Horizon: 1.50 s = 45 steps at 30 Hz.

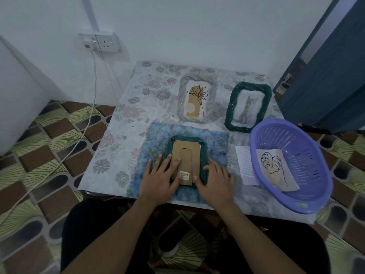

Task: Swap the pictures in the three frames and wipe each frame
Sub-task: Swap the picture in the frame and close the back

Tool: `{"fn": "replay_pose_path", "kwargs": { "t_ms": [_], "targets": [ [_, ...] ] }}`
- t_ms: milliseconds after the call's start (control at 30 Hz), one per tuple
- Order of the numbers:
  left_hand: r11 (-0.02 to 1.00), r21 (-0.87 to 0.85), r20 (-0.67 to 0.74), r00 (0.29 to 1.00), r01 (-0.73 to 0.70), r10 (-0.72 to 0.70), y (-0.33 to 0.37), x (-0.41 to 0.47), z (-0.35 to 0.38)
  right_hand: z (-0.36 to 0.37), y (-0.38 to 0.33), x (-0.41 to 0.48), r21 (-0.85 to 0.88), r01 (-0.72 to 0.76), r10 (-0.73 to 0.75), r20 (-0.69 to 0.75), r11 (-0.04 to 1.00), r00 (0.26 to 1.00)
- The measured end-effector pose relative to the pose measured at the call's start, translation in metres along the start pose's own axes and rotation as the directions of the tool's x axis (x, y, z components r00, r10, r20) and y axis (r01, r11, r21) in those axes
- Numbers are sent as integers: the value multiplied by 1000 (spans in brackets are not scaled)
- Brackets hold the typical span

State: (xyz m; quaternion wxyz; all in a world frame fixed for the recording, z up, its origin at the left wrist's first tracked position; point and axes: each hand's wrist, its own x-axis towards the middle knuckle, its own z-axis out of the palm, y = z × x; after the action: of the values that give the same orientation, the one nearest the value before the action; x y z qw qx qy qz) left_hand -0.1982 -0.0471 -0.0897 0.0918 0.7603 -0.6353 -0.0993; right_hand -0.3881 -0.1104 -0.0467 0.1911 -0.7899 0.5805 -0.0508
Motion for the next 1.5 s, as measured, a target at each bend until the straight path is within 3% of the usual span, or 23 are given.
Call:
{"fn": "replay_pose_path", "kwargs": {
  "t_ms": [367, 667, 1333, 1400, 1500],
  "targets": [
    [1000, -10, -14, 1000, -4, 4, 0, 0, 0, -8, -4, -16, -92, -48, 43, -62, 995, 997],
    [1000, -10, -13, 1000, 0, 0, 0, 0, 0, -11, -13, -15, 50, -145, 144, 26, 988, 989],
    [1000, -19, -16, 1000, 1, -1, 1, 0, 0, -12, -18, -4, 7, -26, 25, 101, 1000, 995],
    [1000, -12, -11, 1000, 2, -2, 1, 0, 0, -11, -11, 2, 93, -33, 24, 98, 995, 995],
    [1000, -6, -5, 1000, -2, 2, 1, 0, -1, -6, 0, 11, 442, -71, 69, 20, 894, 997]
  ]
}}
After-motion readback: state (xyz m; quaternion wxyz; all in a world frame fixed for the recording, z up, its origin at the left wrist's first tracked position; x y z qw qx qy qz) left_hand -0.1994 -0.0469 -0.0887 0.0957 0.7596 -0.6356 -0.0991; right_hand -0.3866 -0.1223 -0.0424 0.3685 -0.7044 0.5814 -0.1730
